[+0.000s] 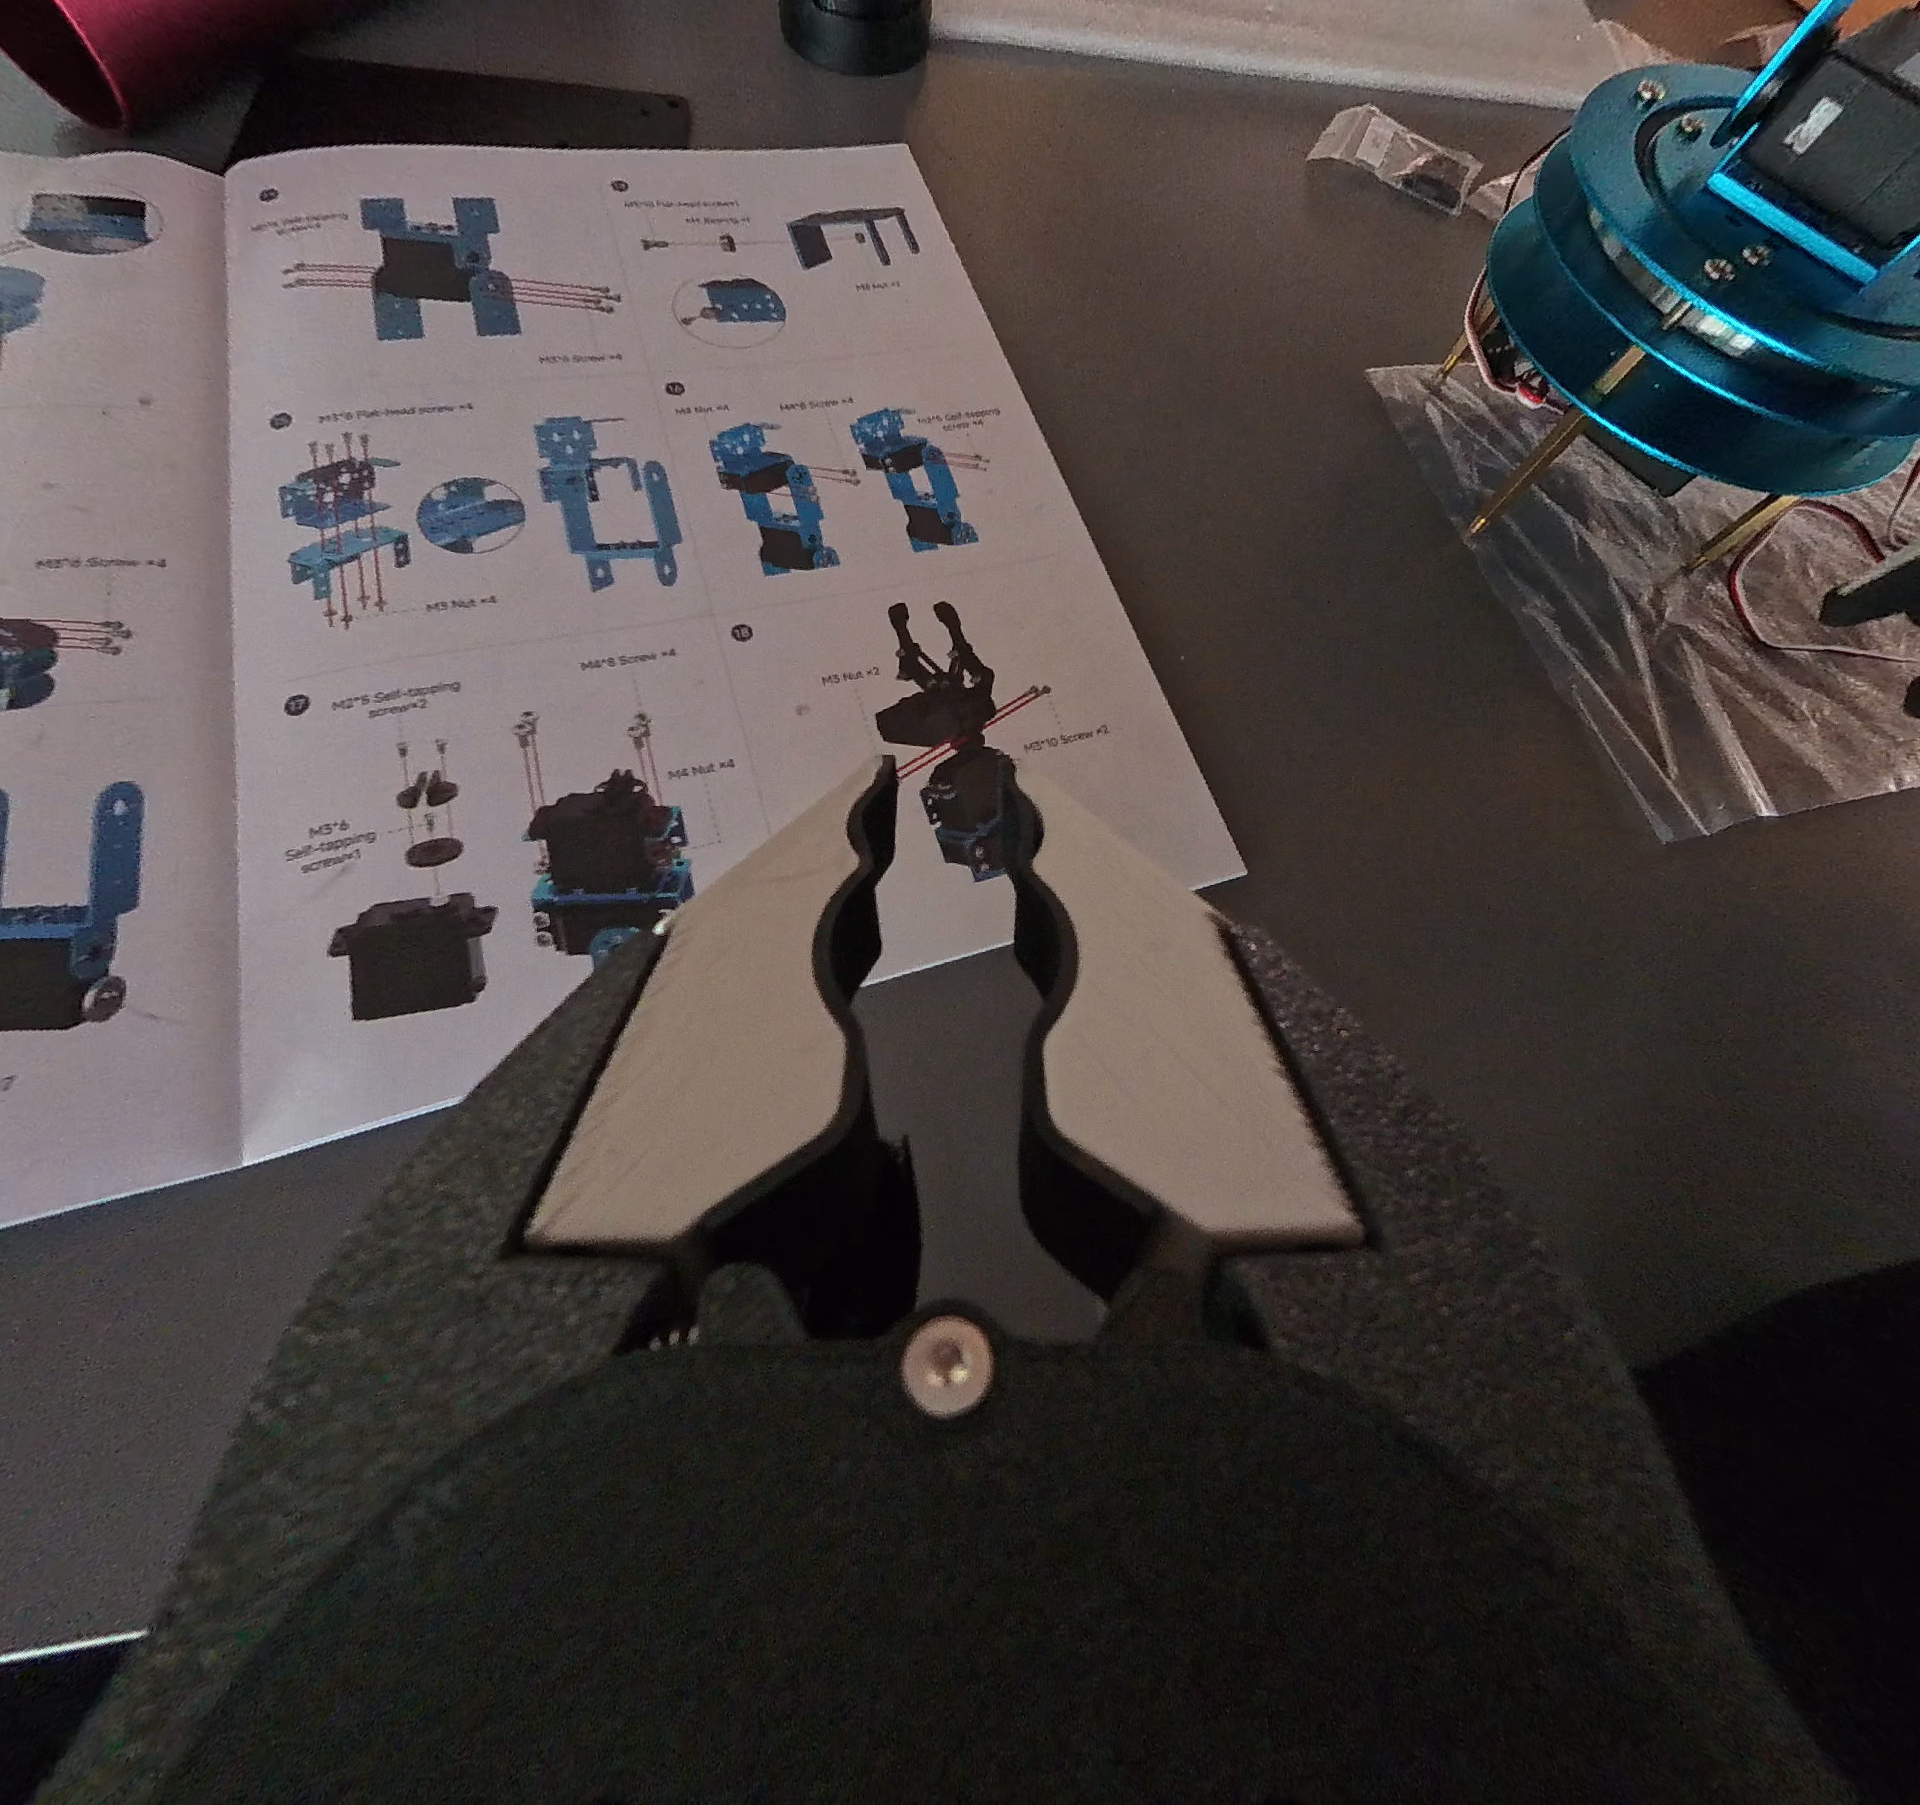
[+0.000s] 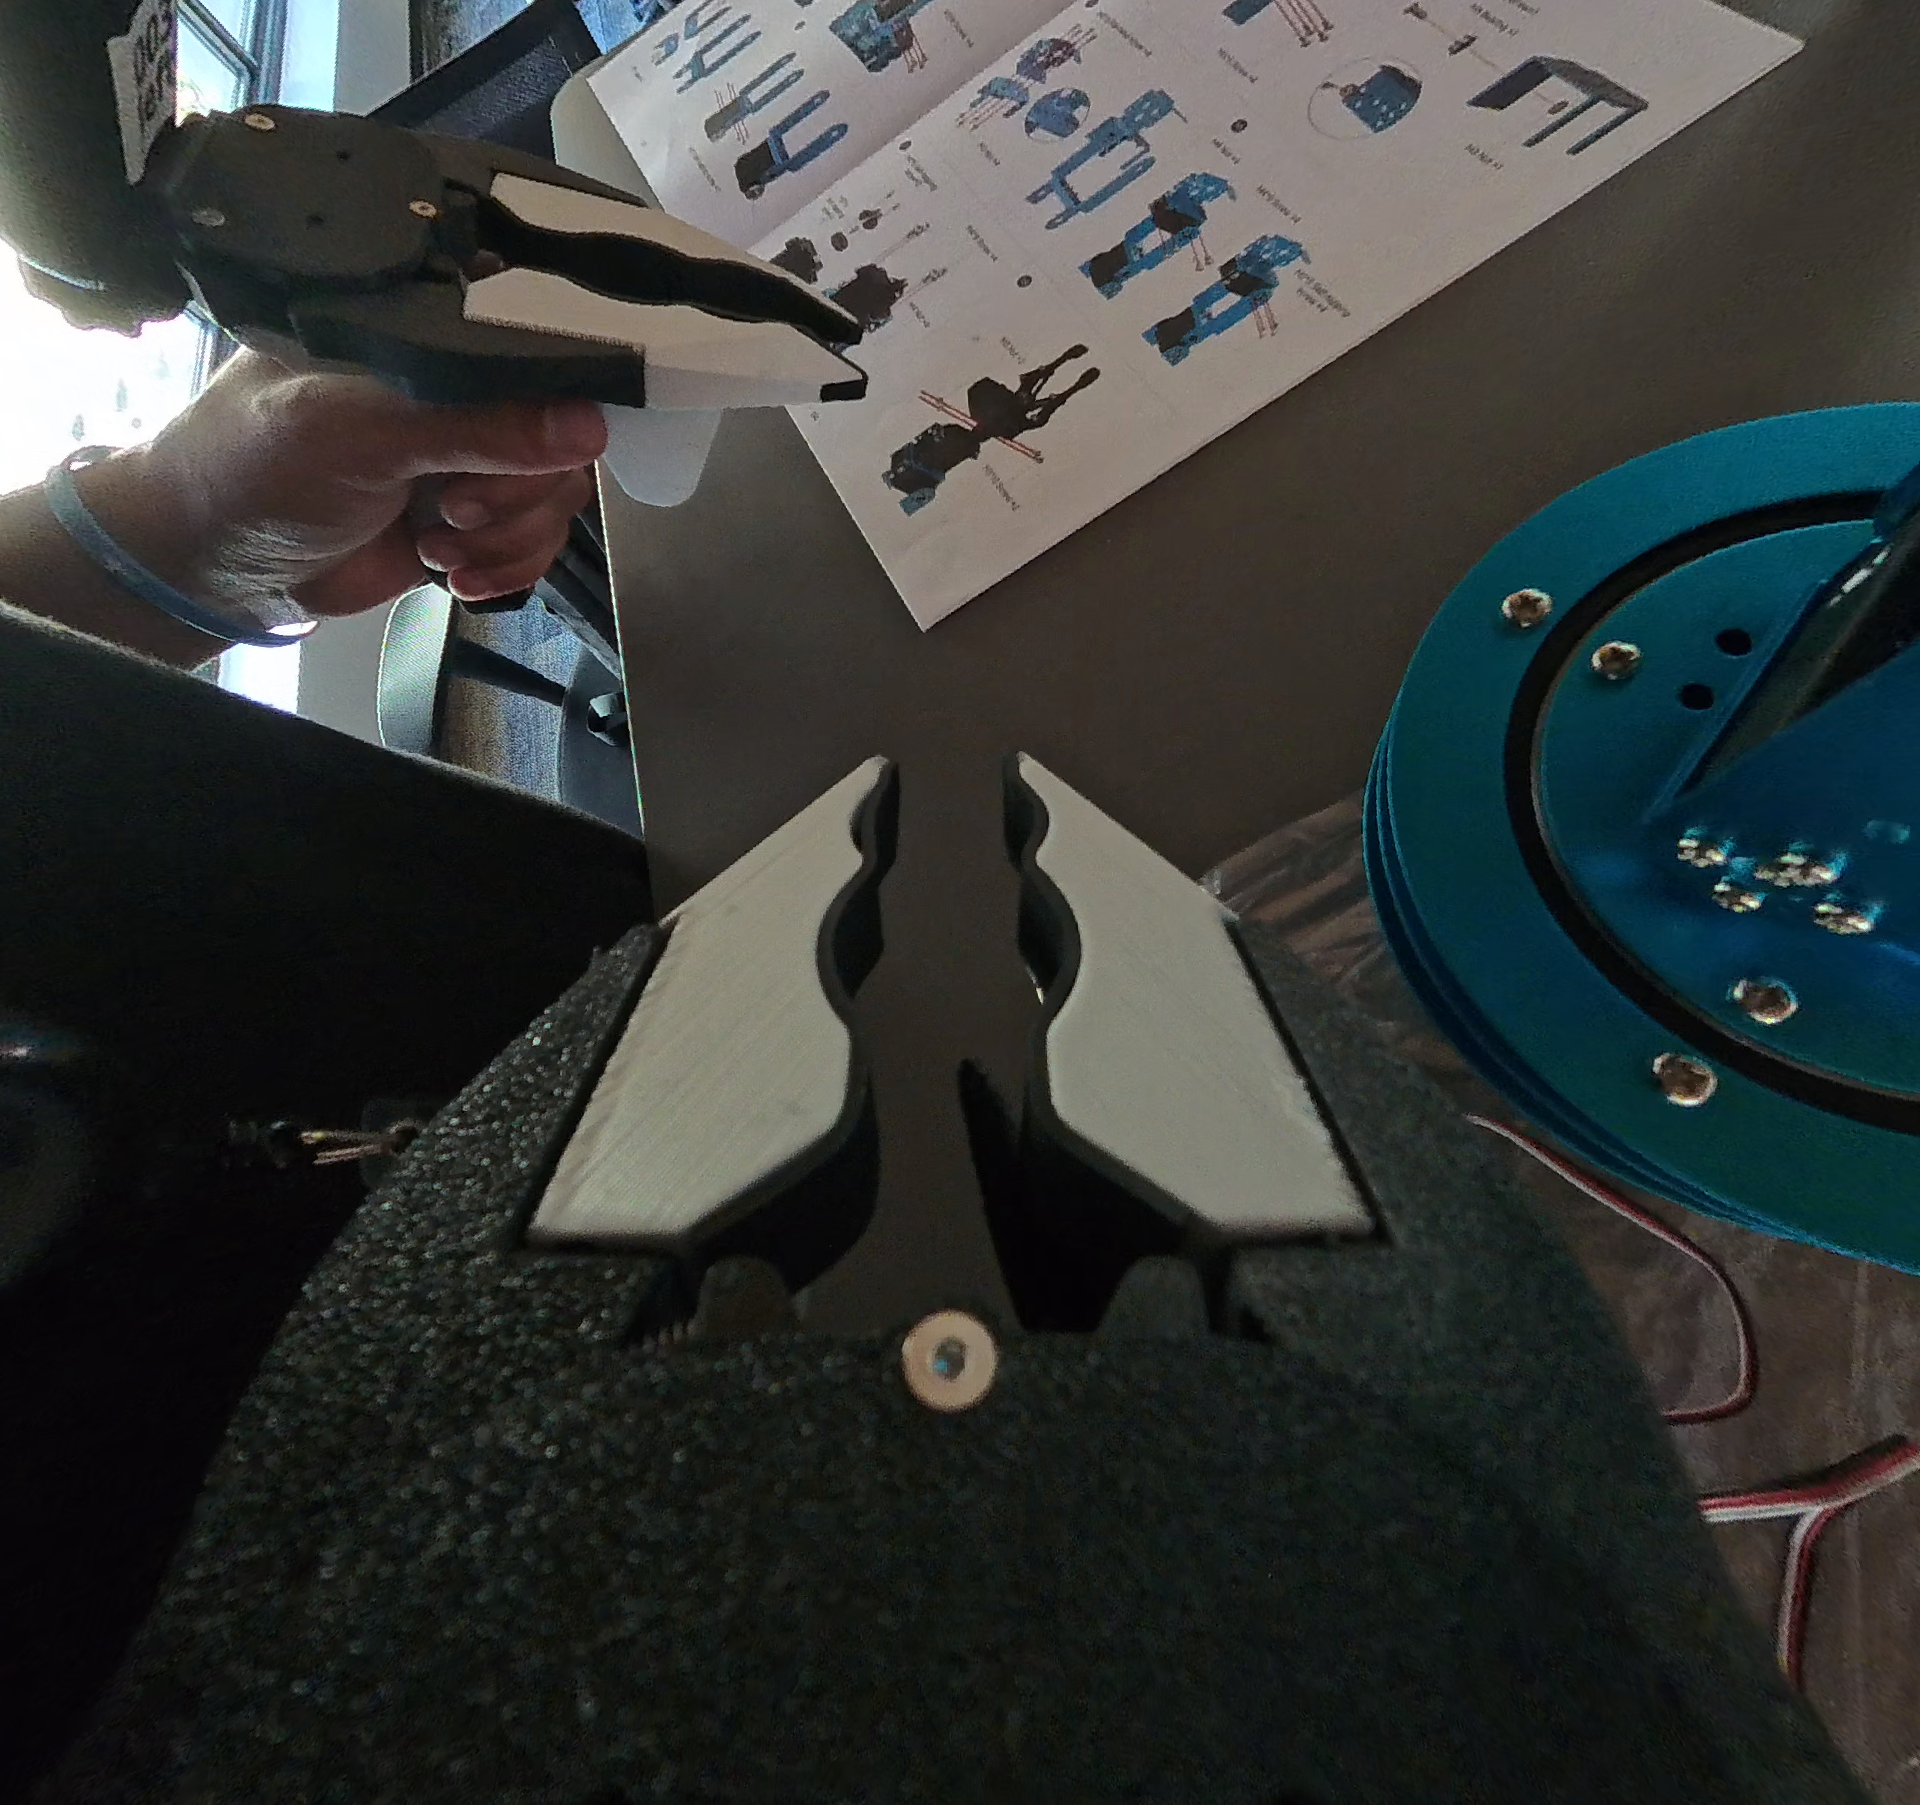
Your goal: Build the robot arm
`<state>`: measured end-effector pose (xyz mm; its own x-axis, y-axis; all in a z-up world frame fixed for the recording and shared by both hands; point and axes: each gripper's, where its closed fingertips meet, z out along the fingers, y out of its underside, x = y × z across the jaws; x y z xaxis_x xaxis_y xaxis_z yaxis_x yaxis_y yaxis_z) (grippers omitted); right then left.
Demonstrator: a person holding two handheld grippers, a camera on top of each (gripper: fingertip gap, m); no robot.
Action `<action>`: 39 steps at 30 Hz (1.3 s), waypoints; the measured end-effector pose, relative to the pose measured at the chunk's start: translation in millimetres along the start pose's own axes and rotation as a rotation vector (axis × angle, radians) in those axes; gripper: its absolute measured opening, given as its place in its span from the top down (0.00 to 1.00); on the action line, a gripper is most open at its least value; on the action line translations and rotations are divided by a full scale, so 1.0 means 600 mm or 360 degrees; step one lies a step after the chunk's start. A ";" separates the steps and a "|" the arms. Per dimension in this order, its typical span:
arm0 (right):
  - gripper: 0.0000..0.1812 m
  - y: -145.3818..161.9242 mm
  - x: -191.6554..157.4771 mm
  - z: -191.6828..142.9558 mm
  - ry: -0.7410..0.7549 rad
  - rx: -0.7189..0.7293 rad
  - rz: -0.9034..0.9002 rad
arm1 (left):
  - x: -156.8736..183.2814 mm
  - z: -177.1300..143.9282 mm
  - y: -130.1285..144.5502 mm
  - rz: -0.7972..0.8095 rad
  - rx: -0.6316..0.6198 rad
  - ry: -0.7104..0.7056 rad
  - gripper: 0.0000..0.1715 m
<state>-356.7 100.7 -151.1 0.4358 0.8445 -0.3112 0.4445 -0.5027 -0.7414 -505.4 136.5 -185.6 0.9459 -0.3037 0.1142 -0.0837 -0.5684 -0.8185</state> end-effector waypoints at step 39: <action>0.99 -0.120 -0.094 0.020 -0.0155 0.0223 -0.0460 | -0.072 0.066 -0.071 0.0355 -0.0238 -0.0613 0.87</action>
